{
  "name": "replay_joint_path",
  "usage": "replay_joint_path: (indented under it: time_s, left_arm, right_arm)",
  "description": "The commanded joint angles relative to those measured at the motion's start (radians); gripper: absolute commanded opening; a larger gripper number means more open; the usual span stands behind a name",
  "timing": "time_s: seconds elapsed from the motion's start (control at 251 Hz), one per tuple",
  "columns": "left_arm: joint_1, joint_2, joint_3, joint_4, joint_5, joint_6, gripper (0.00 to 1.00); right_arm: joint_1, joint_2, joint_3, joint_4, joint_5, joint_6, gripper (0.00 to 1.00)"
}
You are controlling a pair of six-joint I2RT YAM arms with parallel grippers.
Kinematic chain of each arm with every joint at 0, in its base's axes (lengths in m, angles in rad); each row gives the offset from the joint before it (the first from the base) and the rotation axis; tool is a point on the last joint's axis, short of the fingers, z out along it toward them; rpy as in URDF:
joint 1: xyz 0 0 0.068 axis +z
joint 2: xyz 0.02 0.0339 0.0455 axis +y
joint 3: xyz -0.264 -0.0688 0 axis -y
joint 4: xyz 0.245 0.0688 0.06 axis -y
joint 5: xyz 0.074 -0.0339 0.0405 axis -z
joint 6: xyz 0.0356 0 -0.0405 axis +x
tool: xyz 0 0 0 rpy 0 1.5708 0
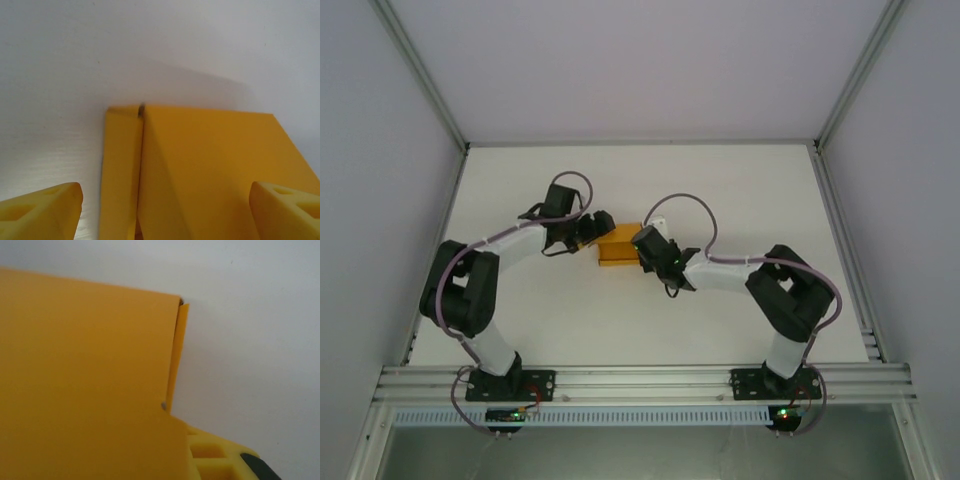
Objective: Assemble paper box
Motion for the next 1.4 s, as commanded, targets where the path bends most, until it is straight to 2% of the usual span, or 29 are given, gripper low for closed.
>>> replay_joint_path:
  time_s: [0.0,0.136,0.184,0.239,0.327,0.487,0.611,0.742,0.874,1.018,1.086,1.261,1.273,1.397]
  left_arm:
    - [0.009,0.007,-0.040,0.067,0.038,-0.007,0.83]
    - [0.010,0.042,-0.080,0.104,0.041,-0.001,0.74]
    - [0.012,0.056,-0.083,0.104,0.033,0.007,0.73]
    - [0.013,0.072,-0.085,0.106,0.039,0.025,0.71]
    - [0.015,0.095,-0.096,0.124,0.047,0.039,0.70]
    - [0.021,0.146,-0.104,0.155,0.068,0.040,0.65]
    - [0.032,0.178,-0.098,0.167,0.087,0.050,0.62]
    - [0.064,0.187,-0.116,0.210,0.147,0.060,0.56]
    - [0.118,0.188,-0.174,0.327,0.293,0.041,0.54]
    - [0.157,0.216,-0.224,0.461,0.420,0.014,0.51]
    - [0.176,0.233,-0.244,0.513,0.456,-0.013,0.45]
    - [0.215,0.246,-0.270,0.576,0.496,-0.040,0.36]
    - [0.216,0.246,-0.273,0.578,0.497,-0.040,0.36]
    - [0.221,0.247,-0.284,0.586,0.509,-0.034,0.36]
  right_arm:
    - [0.023,-0.024,-0.012,-0.113,-0.007,-0.001,0.23]
    - [0.032,-0.094,-0.028,-0.186,-0.012,0.011,0.29]
    - [0.033,-0.132,-0.047,-0.207,-0.025,0.015,0.35]
    - [0.030,-0.182,-0.078,-0.225,-0.029,0.016,0.47]
    - [0.011,-0.261,-0.142,-0.240,-0.043,0.029,0.56]
    - [-0.074,-0.404,-0.234,-0.253,-0.162,0.043,0.99]
    - [-0.176,-0.464,-0.249,-0.222,-0.323,0.031,0.99]
    - [-0.276,-0.454,-0.202,-0.197,-0.470,0.027,0.99]
    - [-0.355,-0.367,-0.099,-0.197,-0.637,0.038,0.99]
    - [-0.396,-0.214,0.042,-0.229,-0.798,0.078,1.00]
    - [-0.398,-0.139,0.116,-0.270,-0.836,0.082,0.99]
    - [-0.399,0.014,0.228,-0.318,-0.885,0.093,0.99]
    - [-0.401,0.022,0.271,-0.319,-0.890,0.094,0.99]
    - [-0.398,0.091,0.308,-0.310,-0.939,0.102,0.99]
